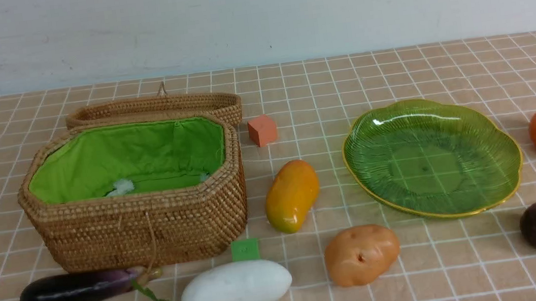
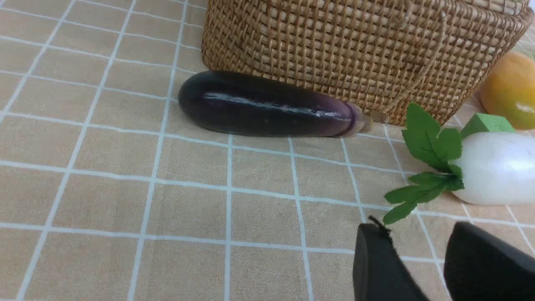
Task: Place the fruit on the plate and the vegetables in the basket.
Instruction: Use the left arm to grab an eggplant and put it into the left basket
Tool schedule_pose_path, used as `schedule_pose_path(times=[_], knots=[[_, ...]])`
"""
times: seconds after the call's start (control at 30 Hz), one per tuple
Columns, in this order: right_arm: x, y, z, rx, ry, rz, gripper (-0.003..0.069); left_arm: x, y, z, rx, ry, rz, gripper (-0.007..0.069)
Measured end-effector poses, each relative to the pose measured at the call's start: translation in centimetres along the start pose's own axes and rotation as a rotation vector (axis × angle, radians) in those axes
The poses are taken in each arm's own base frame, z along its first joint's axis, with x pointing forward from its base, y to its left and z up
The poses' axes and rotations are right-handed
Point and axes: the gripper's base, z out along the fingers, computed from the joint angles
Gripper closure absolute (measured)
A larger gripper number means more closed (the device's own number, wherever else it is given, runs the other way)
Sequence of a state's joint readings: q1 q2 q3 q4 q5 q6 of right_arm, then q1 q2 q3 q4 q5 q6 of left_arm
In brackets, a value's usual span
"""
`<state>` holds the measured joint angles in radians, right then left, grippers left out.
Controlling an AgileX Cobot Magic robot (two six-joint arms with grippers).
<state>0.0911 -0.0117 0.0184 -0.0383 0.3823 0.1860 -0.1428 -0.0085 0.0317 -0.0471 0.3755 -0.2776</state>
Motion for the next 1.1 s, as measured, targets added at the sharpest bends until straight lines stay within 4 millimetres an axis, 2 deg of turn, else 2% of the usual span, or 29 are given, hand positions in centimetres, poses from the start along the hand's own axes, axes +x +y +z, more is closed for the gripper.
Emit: schedule_pose_path(times=[0.93,1.03,1.1], knots=[[0.0,0.0,0.0,0.0,0.0,0.0,0.0417,-0.3,-0.1,0.0,0.007,-0.033,0.003,0.0386],[0.0,0.0,0.0,0.0,0.0,0.0,0.0417,-1.0,-0.4,-0.1,0.052,-0.107,-0.125,0.0386],[0.0,0.0,0.0,0.0,0.0,0.0,0.0417,-1.9,-0.7,-0.2,0.114,-0.194,-0.307,0.0386]])
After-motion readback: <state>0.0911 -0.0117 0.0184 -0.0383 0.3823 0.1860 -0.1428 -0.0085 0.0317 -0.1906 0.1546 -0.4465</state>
